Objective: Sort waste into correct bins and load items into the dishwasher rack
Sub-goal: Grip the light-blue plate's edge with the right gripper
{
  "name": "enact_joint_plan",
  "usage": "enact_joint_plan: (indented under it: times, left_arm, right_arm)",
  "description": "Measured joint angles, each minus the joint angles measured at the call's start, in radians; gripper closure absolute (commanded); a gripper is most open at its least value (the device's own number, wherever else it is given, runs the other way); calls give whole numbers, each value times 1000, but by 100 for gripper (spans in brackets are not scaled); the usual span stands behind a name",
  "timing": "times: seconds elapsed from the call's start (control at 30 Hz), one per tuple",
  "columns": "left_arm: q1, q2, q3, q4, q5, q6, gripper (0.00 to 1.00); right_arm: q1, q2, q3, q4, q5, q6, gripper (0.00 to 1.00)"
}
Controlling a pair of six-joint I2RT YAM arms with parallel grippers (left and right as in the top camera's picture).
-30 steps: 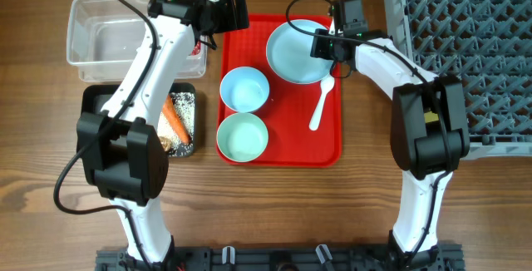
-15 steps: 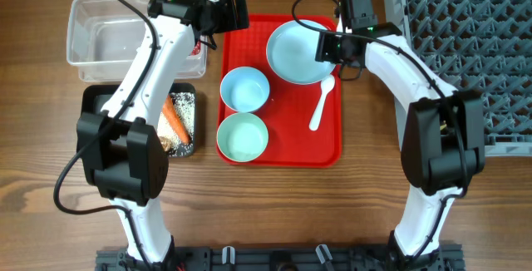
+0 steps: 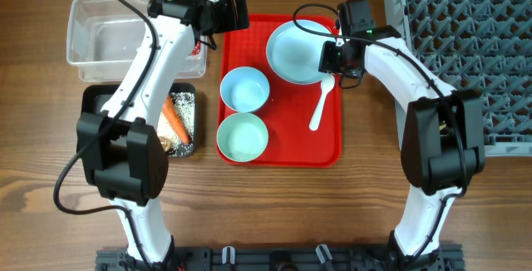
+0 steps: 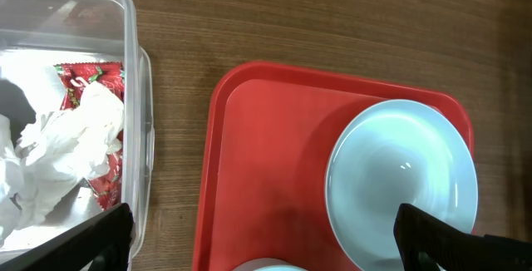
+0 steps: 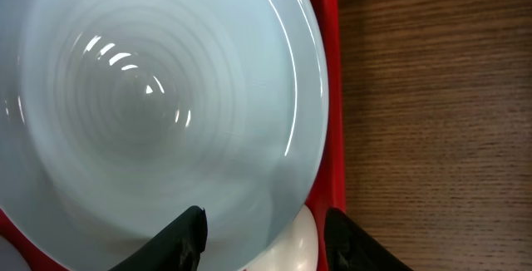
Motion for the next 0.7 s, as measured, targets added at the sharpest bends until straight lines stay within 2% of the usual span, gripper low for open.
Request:
enact_joint_plan:
  times: [0.1, 0.23, 0.7]
  left_arm:
    - [0, 0, 0, -2, 0, 0, 0]
    - [0, 0, 0, -2, 0, 0, 0]
    - [0, 0, 0, -7, 0, 0, 0]
  right_arm:
    - [0, 6, 0, 4, -3, 1, 53]
    - [0, 14, -3, 37, -3, 10, 67]
    - [0, 27, -4, 55, -9, 11, 67]
